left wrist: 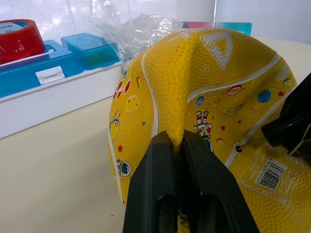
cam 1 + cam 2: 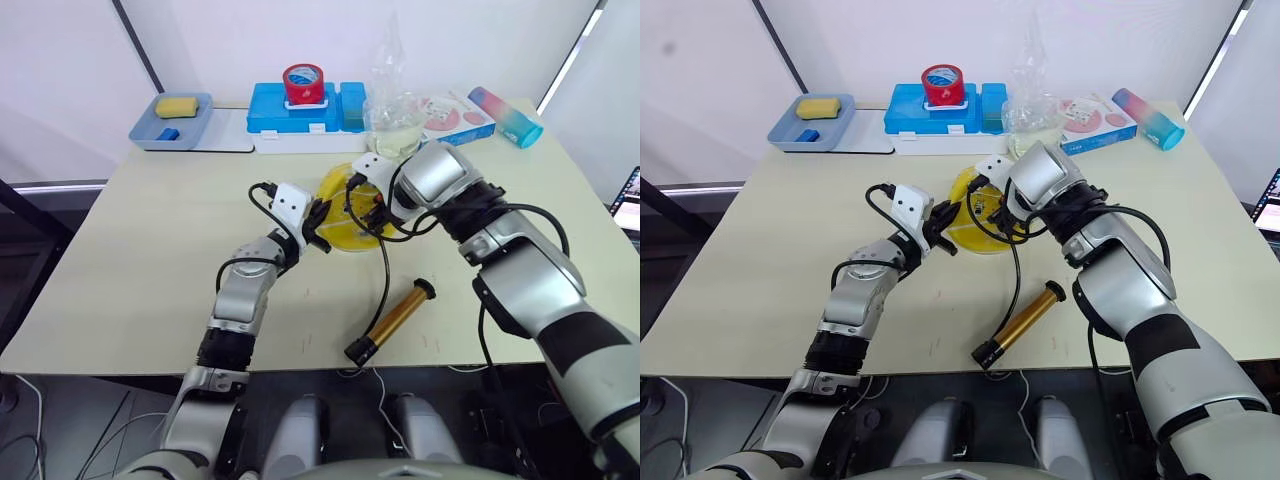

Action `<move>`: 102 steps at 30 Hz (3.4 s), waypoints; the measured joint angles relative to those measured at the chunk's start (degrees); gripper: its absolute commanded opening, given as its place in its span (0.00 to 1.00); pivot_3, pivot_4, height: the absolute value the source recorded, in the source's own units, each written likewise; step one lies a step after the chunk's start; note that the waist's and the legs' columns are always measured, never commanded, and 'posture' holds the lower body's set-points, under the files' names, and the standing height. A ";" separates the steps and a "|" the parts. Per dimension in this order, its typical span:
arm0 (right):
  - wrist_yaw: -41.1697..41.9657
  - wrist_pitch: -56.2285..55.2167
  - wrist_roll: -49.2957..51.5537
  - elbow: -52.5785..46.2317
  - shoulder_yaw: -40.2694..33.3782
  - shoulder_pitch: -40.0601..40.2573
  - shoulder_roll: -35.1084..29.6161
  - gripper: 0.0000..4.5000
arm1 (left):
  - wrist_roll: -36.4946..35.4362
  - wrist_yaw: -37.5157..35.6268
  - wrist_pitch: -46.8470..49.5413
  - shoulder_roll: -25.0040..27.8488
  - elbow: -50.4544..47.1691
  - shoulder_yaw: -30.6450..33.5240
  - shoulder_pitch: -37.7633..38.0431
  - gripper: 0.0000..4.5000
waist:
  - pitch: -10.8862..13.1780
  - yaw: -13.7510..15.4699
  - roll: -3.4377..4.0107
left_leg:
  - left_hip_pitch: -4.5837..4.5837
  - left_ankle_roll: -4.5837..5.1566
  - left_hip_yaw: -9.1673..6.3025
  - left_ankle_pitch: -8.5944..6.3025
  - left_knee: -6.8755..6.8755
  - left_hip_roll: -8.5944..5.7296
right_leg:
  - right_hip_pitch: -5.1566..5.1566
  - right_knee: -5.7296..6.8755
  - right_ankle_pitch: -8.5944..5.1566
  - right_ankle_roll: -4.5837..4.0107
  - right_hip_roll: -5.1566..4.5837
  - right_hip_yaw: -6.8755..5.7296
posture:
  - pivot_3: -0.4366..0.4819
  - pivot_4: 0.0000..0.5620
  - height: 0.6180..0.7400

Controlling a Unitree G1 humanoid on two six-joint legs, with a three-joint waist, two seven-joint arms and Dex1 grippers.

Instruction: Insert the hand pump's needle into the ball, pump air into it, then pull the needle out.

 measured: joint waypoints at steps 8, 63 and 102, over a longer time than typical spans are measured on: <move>-0.20 -0.43 -0.08 2.71 -0.14 -1.25 1.54 0.07 | 0.37 -0.14 -0.11 0.07 -0.18 0.00 0.12 0.02 | 0.00 -0.10 0.00 | 0.00 0.00 0.02 0.00 -0.02 0.01 | -0.01 -0.02 0.00 0.00 0.01 0.01 | 0.48 0.27 1.00; -3.81 -6.04 9.10 -42.02 -22.32 28.23 -7.81 0.71 | -0.78 0.77 1.30 -1.46 1.49 1.33 -0.91 0.00 | -0.02 0.47 0.13 | 0.00 0.01 -0.09 -0.01 -0.02 0.00 | 0.17 -0.24 0.00 0.03 -0.01 -0.05 | 0.48 0.27 1.00; -27.31 -7.87 15.54 -40.42 -30.54 35.19 3.84 0.35 | -0.72 0.51 1.22 -1.02 1.51 1.17 -0.85 0.00 | -0.02 0.27 0.13 | 0.04 0.02 -0.04 0.00 -0.03 0.03 | 0.17 -0.24 -0.01 0.04 0.01 -0.03 | 0.48 0.27 1.00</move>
